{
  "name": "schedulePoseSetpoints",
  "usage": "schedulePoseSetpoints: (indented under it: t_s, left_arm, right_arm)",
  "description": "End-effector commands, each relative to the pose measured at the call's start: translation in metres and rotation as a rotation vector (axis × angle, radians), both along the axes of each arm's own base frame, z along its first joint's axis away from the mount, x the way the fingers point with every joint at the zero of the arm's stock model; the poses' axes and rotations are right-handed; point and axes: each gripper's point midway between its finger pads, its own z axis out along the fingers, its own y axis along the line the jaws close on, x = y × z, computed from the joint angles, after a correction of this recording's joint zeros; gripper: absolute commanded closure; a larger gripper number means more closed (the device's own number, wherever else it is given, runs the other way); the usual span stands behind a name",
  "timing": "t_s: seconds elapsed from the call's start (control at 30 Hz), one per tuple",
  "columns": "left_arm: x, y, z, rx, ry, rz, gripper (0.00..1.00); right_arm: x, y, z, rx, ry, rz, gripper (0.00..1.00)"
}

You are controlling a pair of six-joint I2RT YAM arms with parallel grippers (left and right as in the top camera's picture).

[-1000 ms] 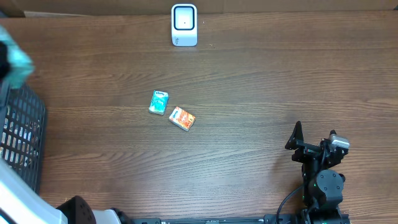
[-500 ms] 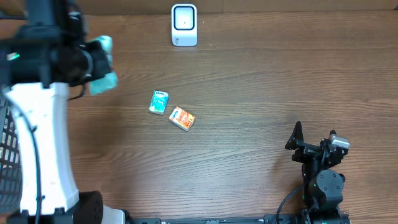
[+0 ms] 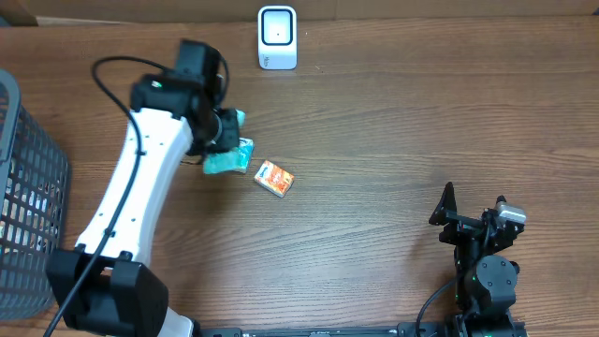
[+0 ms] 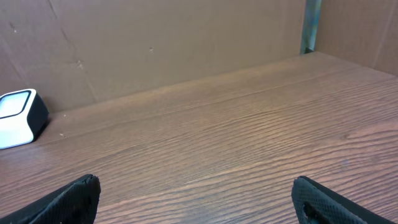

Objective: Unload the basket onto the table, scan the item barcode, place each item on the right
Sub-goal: 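Lift the teal pack out and carry it right of the orange pack, then release the teal pack and swing the left gripper back to the basket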

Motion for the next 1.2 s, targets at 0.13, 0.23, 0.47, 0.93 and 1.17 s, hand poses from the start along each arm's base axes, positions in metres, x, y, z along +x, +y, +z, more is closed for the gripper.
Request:
schedulePoseSetpoints:
  t_s: [0.13, 0.23, 0.47, 0.93, 1.17]
  left_arm:
    - [0.005, -0.062, -0.038, -0.166, -0.043, 0.021, 0.96]
    - [0.006, -0.092, -0.049, -0.226, -0.084, -0.003, 0.96]
    - [0.005, -0.155, -0.059, -0.280, -0.206, -0.100, 0.96]
    - [-0.003, -0.145, -0.104, 0.001, -0.204, -0.098, 0.36]
    - [0.015, -0.125, -0.041, 0.051, -0.225, -0.148, 0.06]
  right_arm:
    - [0.000, -0.001, 0.006, 0.003, -0.016, -0.005, 0.00]
    - [0.000, -0.001, 0.006, 0.003, -0.016, -0.005, 0.00]
    - [0.000, -0.001, 0.006, 0.003, -0.016, -0.005, 0.00]
    - [0.000, -0.001, 0.006, 0.003, -0.016, -0.005, 0.00]
    - [0.000, -0.001, 0.006, 0.003, -0.016, -0.005, 0.00]
